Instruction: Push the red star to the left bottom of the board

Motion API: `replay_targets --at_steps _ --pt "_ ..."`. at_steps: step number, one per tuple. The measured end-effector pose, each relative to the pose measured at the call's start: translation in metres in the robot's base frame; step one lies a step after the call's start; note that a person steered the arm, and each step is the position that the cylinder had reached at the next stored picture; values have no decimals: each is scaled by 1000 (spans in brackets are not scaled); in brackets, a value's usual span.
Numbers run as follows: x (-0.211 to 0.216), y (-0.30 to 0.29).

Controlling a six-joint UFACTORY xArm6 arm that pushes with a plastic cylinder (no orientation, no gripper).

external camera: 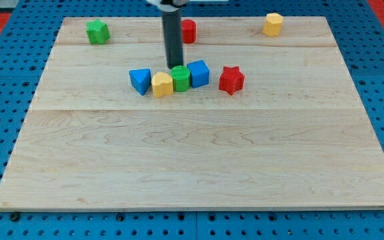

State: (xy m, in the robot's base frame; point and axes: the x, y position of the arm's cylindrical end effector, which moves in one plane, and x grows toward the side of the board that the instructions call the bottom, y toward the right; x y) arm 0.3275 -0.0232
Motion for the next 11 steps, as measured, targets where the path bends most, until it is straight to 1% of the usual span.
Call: replay_targets --at_steps 1,2,3,4,5,6,7,8,9,10,11 --pt "-9 53" --pt "45 79" --pt "73 84" --pt "38 108" --pt "54 148" --pt "91 110" --pt "91 3" --pt "104 -50" --pt "124 -21" --pt "137 -32" --pt "160 7"
